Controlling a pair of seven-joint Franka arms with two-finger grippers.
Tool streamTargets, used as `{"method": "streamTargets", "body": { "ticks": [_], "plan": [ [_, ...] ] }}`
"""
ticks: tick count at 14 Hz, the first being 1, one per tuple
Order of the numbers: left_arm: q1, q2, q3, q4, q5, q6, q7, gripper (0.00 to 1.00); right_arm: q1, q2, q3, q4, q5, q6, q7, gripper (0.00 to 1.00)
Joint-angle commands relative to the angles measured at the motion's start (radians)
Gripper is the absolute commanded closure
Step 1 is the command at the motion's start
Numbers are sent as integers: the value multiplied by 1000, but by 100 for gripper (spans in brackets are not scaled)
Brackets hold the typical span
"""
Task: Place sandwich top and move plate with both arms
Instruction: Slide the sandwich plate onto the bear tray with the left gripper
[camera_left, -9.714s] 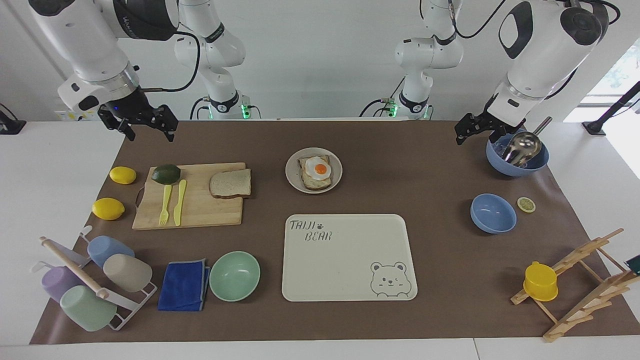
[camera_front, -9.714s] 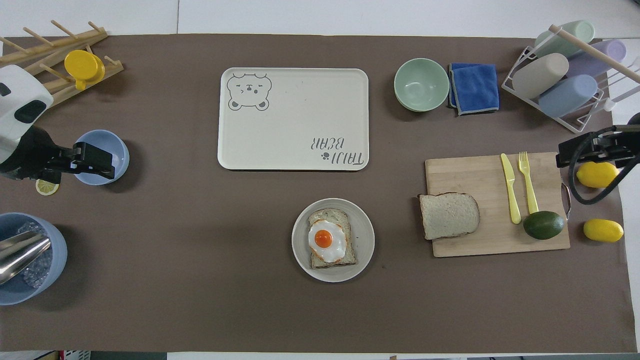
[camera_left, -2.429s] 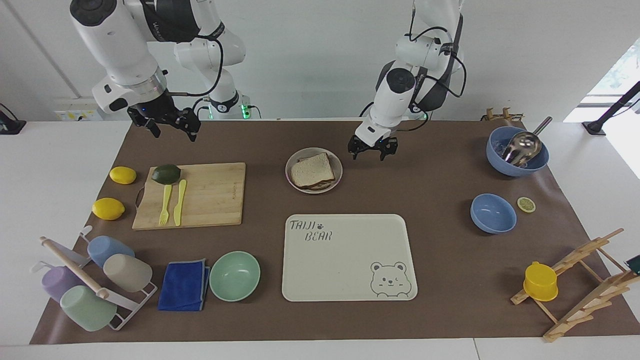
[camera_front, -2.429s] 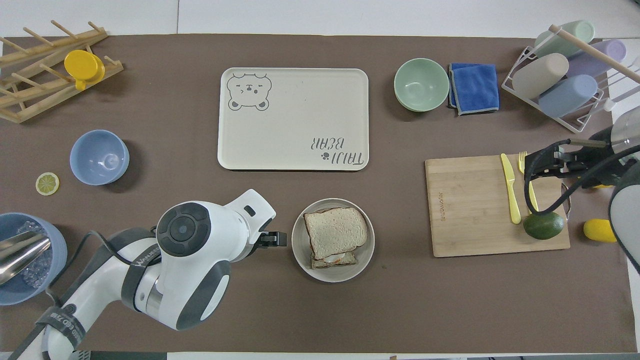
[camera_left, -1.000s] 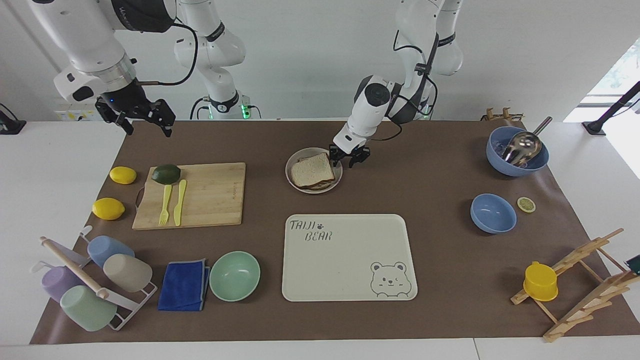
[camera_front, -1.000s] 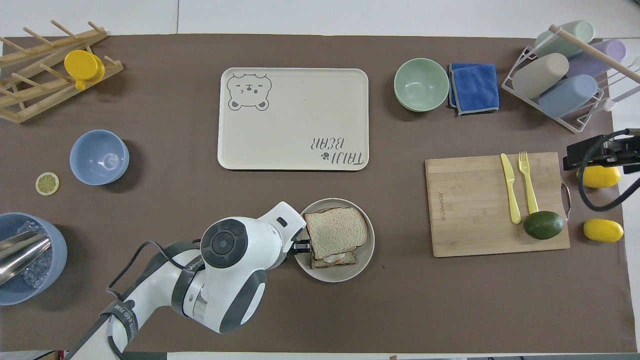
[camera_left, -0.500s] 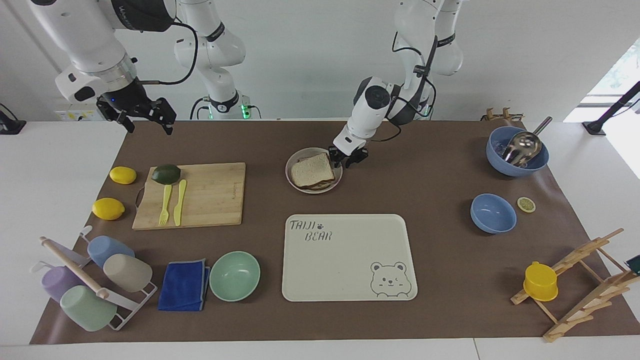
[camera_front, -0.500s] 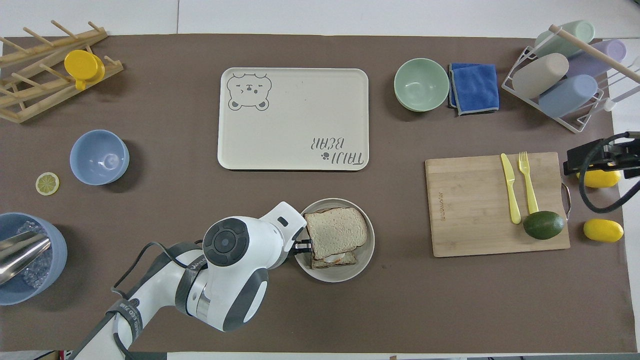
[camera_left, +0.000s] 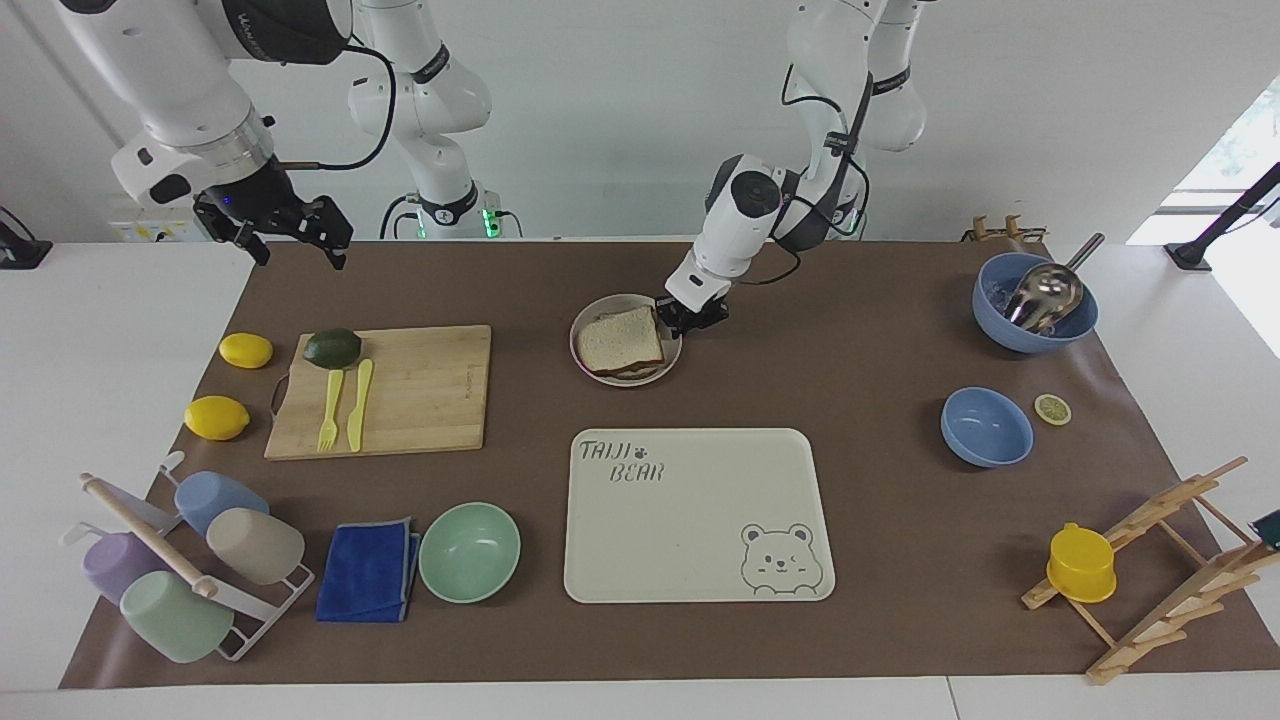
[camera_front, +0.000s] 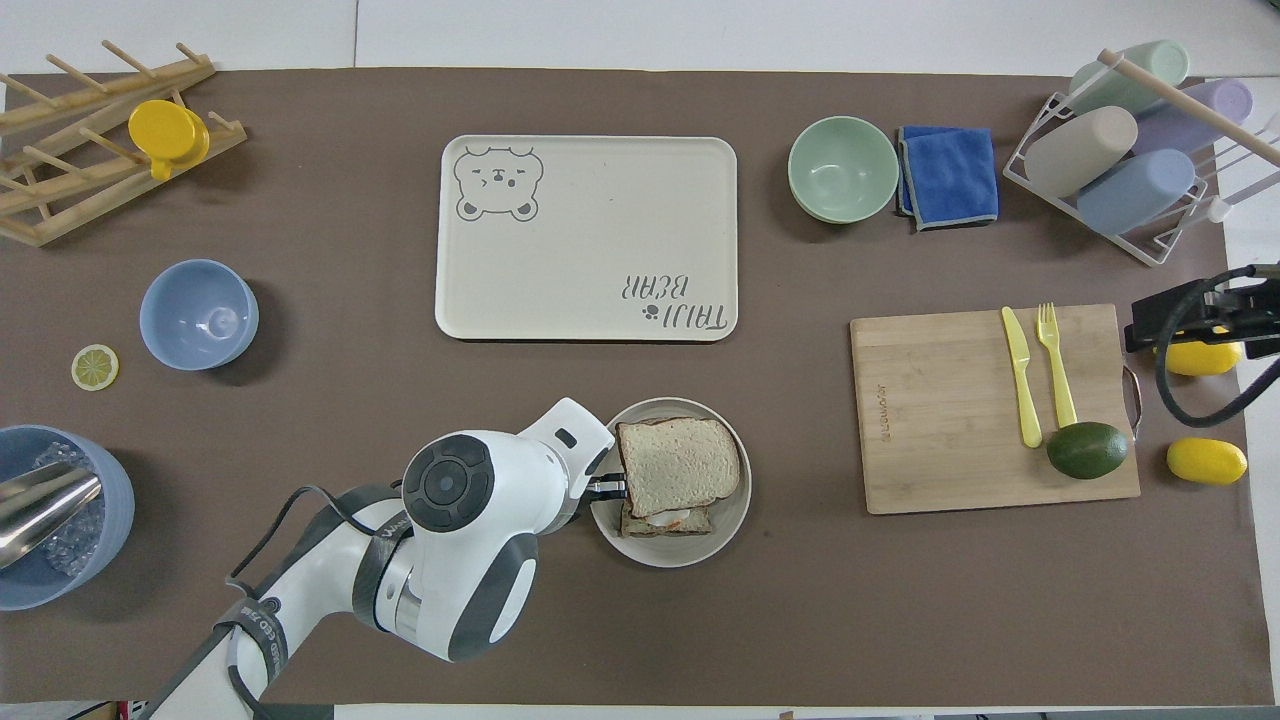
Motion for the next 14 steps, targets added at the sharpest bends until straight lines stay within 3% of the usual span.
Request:
{"method": "streamTargets", "body": {
  "ticks": [1,5,9,14],
  "plan": [
    [22,-12,15,38,-32,-81,-3,100,-11,1,9,0,-1,-15,-16,0],
    [189,3,15,245,-32,-301,14,100,-18,0,9,0,-1,-15,-16,0],
    [293,110,13,438,-36,-341,11,100,-17,0,9,0,-1,-15,-16,0],
    [358,310,19,702,-23,-399,11,100,-35,1,-2,0,-1,-15,-16,0]
  ]
}}
